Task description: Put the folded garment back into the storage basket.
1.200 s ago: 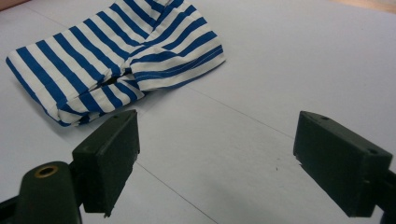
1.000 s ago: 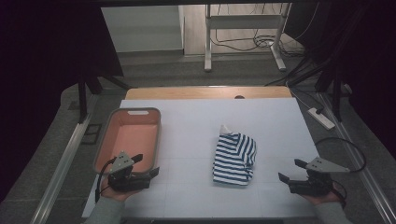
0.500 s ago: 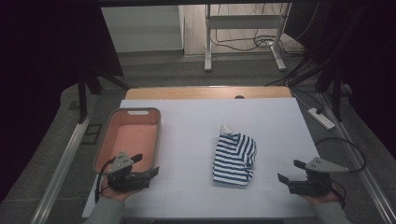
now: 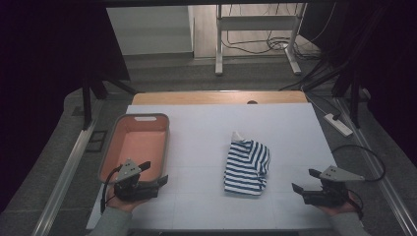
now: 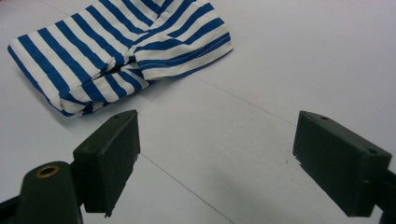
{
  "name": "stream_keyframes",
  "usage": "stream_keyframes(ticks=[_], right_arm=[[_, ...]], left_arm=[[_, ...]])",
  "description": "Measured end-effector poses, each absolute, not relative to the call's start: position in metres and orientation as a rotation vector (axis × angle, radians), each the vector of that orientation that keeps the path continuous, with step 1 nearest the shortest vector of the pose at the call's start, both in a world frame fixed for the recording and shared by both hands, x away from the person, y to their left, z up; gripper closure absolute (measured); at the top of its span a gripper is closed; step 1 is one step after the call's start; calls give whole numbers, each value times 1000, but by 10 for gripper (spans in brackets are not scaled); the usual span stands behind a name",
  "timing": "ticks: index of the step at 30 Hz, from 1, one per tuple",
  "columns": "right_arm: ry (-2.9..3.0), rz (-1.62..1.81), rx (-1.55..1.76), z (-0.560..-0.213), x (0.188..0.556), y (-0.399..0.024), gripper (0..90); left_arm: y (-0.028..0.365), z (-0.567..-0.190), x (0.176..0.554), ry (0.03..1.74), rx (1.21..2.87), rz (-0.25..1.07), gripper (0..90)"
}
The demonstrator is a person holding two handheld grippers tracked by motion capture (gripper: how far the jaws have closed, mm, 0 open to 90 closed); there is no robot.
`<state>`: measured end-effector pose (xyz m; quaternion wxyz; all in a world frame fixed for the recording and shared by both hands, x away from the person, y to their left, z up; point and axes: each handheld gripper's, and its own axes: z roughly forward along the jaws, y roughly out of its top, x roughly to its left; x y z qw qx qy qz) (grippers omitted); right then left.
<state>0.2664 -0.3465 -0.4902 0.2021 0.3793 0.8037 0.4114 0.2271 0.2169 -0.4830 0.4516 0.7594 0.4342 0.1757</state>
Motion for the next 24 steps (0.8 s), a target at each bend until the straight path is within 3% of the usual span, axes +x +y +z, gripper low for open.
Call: stream_keyframes(ticks=[24], right_arm=[[2262, 1128, 1062, -491, 267, -345, 156]], left_arm=[[197, -476, 237, 1048, 1878, 436, 175]])
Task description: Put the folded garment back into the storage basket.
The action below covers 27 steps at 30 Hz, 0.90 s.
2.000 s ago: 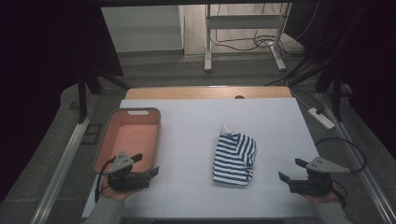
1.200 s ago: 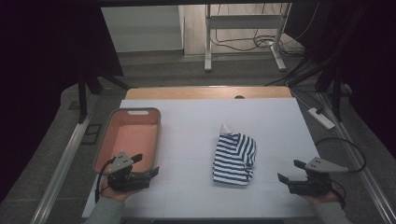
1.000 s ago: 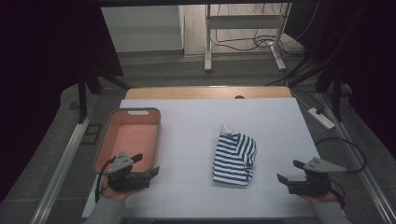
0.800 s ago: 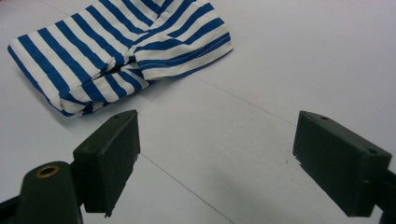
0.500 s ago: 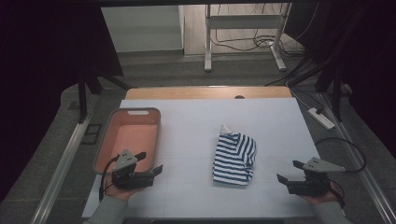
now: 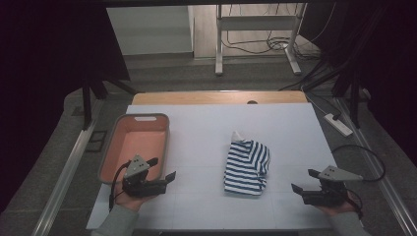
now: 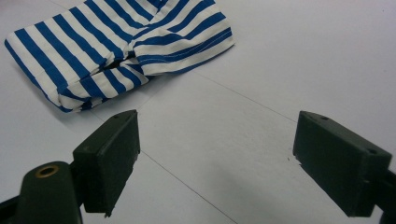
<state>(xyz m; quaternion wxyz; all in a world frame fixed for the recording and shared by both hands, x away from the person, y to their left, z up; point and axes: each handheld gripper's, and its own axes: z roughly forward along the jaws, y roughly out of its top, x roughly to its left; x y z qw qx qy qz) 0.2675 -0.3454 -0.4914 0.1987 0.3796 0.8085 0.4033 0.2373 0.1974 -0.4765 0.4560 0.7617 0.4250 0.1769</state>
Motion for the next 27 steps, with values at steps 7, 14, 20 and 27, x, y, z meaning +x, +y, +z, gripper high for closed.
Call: stream_keyframes(ticks=[7, 14, 20, 27], right_arm=[[2259, 1126, 1063, -492, 268, -345, 156], [2257, 1128, 1066, -492, 268, -346, 156], [2256, 1123, 1065, -492, 268, -346, 156], [2255, 1123, 1068, -492, 268, -345, 156]], left_arm=[[195, -476, 239, 1046, 1881, 436, 175], [191, -476, 242, 1036, 1893, 432, 175], [187, -475, 243, 1027, 1900, 429, 175], [184, -475, 246, 1025, 1900, 422, 174]])
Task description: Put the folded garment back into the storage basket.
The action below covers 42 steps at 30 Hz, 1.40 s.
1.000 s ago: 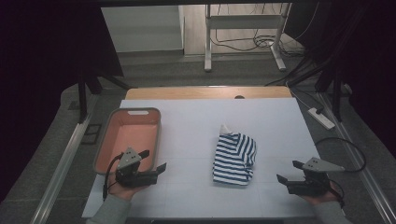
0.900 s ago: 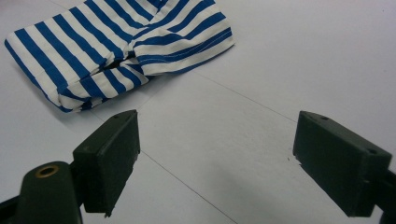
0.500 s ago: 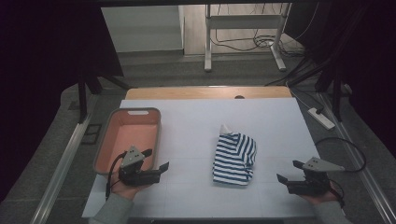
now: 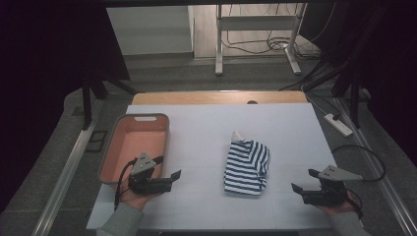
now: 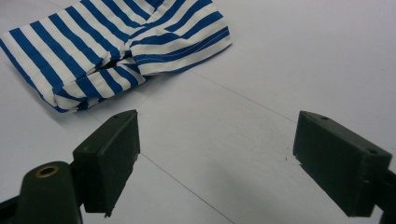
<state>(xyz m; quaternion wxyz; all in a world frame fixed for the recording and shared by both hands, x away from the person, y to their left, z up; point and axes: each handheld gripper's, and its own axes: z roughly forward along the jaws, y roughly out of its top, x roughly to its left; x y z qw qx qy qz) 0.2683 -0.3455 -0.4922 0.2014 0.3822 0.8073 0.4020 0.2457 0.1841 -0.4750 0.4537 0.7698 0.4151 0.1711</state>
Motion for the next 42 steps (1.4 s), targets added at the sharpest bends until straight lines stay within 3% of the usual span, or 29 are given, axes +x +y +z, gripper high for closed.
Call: stream_keyframes(ticks=[42], right_arm=[[2260, 1115, 1063, -493, 269, -346, 156]], left_arm=[[129, -472, 277, 962, 1941, 349, 172]])
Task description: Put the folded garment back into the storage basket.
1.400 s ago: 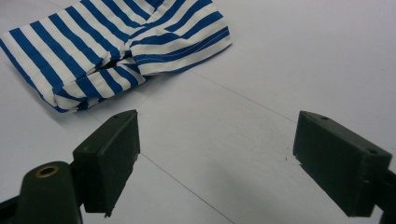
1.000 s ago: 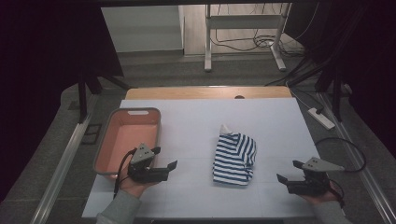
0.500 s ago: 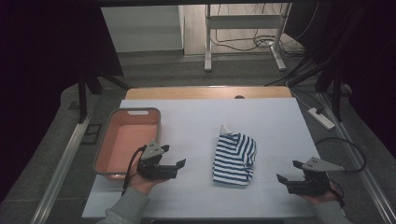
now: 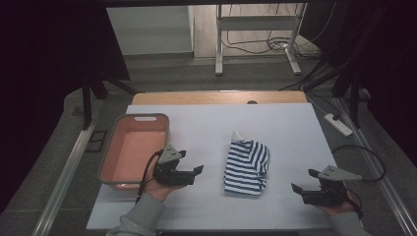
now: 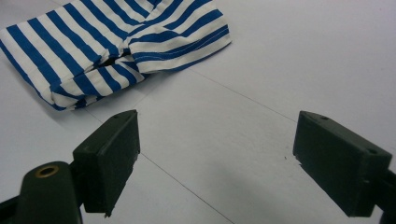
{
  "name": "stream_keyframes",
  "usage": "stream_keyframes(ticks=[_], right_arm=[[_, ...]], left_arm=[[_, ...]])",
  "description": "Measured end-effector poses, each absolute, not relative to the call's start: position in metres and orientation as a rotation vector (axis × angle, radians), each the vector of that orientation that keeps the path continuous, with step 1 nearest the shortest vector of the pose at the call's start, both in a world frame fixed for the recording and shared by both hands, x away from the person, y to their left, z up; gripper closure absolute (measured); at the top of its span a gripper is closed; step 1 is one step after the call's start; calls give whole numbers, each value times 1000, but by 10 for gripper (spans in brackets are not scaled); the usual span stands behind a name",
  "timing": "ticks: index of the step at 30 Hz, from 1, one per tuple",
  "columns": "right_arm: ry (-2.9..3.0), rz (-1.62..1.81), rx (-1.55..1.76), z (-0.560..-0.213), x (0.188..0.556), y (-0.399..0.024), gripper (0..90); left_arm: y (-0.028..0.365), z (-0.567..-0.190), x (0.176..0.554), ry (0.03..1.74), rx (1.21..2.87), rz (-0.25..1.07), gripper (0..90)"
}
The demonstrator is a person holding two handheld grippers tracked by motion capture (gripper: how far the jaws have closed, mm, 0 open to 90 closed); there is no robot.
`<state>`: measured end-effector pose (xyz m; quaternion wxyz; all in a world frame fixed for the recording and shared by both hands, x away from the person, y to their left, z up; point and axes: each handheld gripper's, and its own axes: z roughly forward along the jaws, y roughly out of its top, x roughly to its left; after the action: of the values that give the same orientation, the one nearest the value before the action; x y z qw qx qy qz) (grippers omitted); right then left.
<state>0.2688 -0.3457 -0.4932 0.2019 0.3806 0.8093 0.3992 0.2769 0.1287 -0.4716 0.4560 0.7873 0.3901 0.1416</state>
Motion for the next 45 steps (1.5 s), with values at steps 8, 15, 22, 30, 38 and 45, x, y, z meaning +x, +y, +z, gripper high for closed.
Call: stream_keyframes(ticks=[8, 15, 22, 30, 38, 45], right_arm=[[2262, 1108, 1063, -493, 269, -345, 156], [2262, 1109, 1063, -494, 269, -346, 156], [2262, 1109, 1064, -494, 269, -346, 156], [2264, 1109, 1068, -494, 269, -346, 156], [2263, 1110, 1069, -494, 269, -346, 155], [2266, 1109, 1067, -495, 269, -346, 156]], left_arm=[[121, -472, 281, 956, 1952, 339, 172], [113, -473, 285, 947, 1962, 327, 172], [106, -474, 289, 942, 1967, 316, 172], [97, -475, 293, 934, 1970, 299, 171], [91, -473, 295, 925, 1969, 292, 171], [84, -475, 299, 916, 1986, 280, 171]])
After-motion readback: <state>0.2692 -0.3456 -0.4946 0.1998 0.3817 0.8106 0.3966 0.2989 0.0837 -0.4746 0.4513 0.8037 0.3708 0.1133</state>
